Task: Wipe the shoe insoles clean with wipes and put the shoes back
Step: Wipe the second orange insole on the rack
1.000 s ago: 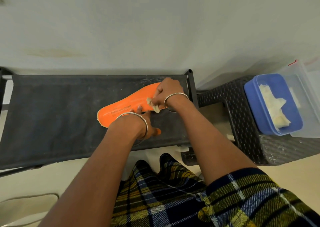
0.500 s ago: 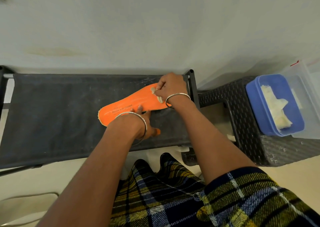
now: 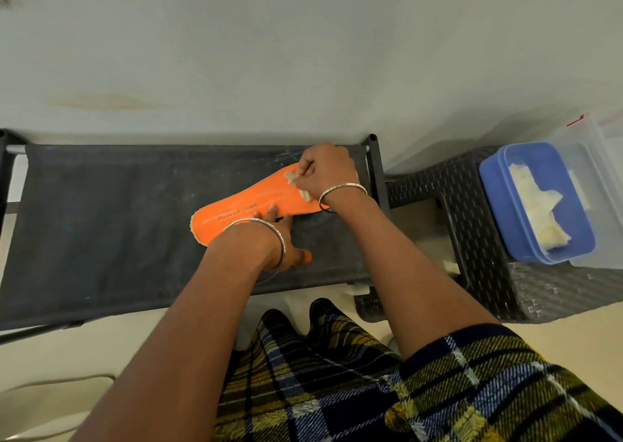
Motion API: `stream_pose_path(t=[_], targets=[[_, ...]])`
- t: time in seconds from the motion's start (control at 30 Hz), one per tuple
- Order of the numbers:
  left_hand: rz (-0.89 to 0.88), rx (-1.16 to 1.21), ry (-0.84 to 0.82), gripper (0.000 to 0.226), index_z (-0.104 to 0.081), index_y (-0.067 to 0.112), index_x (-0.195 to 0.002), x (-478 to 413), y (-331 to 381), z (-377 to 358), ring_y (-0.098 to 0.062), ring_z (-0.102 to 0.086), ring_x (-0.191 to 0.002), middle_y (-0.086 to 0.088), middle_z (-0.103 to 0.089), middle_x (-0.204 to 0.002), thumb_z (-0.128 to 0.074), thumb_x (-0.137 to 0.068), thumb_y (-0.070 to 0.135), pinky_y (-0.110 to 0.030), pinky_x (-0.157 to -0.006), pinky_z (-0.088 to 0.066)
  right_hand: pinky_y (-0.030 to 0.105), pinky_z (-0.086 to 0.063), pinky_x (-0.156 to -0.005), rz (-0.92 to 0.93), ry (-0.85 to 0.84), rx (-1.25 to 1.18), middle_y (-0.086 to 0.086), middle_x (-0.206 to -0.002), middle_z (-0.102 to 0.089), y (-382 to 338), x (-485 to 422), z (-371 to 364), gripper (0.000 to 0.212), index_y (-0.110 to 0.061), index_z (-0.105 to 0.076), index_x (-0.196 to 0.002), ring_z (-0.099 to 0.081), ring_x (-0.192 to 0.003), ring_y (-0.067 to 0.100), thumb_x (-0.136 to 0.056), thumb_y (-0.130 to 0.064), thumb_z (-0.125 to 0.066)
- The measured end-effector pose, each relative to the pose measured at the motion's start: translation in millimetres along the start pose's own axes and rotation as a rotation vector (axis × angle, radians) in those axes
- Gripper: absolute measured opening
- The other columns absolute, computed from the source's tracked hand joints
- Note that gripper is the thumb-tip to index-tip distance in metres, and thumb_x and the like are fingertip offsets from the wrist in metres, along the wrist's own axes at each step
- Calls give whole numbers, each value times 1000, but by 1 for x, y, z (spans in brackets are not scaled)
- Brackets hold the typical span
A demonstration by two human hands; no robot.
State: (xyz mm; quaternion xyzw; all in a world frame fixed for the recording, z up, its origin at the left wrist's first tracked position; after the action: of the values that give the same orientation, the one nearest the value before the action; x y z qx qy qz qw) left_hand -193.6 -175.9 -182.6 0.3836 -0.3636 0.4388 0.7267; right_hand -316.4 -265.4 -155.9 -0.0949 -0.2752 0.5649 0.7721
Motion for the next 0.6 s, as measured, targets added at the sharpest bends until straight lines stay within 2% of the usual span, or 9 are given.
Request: stream_pose_path(t=[0.07,0.1,0.23,0.3,0.4,0.5,0.53,0.6], targets=[[0,1,10,85,11,26,-154,1,1,1,-33,11,-148,-3,20,-160,-46,-96,52,-52,-119,-7,32,-59,-79,66,-120,3,-10,-63,-63,-12,4,-12,6,-14,-78,-75,-65,-66,11,-72,-10,-79],[-1,-2,14,85,11,26,-154,1,1,2,-33,11,-148,-3,20,-161,-46,-96,52,-51,-119,-7,32,-59,-79,56,-119,10,-8,-67,-68,-11,3,-13,5,-15,-78,-74,-65,-67,11,-71,-11,-80],[-14,-4,5,85,10,24,-154,2,-1,2,-33,10,-148,-3,20,-160,-45,-96,54,-51,-120,-7,27,-54,-77,-170,159,-24,0,-87,-75,29,-3,19,2,-19,-75,-78,-70,-83,20,-77,-20,-77],[-14,0,0,84,10,24,-154,2,-1,2,-33,11,-148,-3,20,-160,-44,-96,53,-51,-120,-7,28,-54,-78,-179,195,6,4,-92,-75,31,-3,23,4,-17,-75,-84,-70,-88,24,-80,-17,-74],[-13,5,6,85,10,25,-154,3,0,3,-33,10,-148,-3,19,-161,-45,-96,53,-51,-120,-7,36,-57,-84,-104,78,68,5,-90,-75,13,-3,11,8,-13,-78,-84,-70,-87,25,-78,-17,-76],[-12,-3,20,86,10,26,-155,2,1,4,-33,9,-148,-3,17,-161,-45,-96,55,-50,-120,-7,36,-60,-80,-18,-132,3,-4,-70,-72,-5,2,-12,6,-16,-79,-73,-70,-71,18,-70,-11,-78],[-12,-5,23,85,9,26,-155,2,0,4,-33,8,-149,-3,17,-161,-45,-96,55,-50,-120,-7,36,-60,-80,-29,-135,-10,-4,-69,-72,-3,1,-12,5,-16,-78,-72,-70,-70,17,-70,-11,-78],[-14,-2,22,85,8,25,-154,2,-1,5,-33,9,-148,-2,17,-161,-45,-96,54,-50,-120,-8,35,-58,-81,-107,-25,24,1,-82,-75,12,-4,1,7,-14,-79,-79,-71,-81,21,-73,-18,-79]])
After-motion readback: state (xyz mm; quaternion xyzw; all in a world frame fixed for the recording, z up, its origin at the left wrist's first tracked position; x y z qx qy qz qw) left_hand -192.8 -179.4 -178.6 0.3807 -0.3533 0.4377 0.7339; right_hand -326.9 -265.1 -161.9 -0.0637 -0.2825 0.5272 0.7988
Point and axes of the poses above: each hand's wrist, its own x-axis away from the middle knuckle, its own z-axis out of the back of the hand, y = z × x, the point moved 10 cm from there along -x, towards the middle knuckle
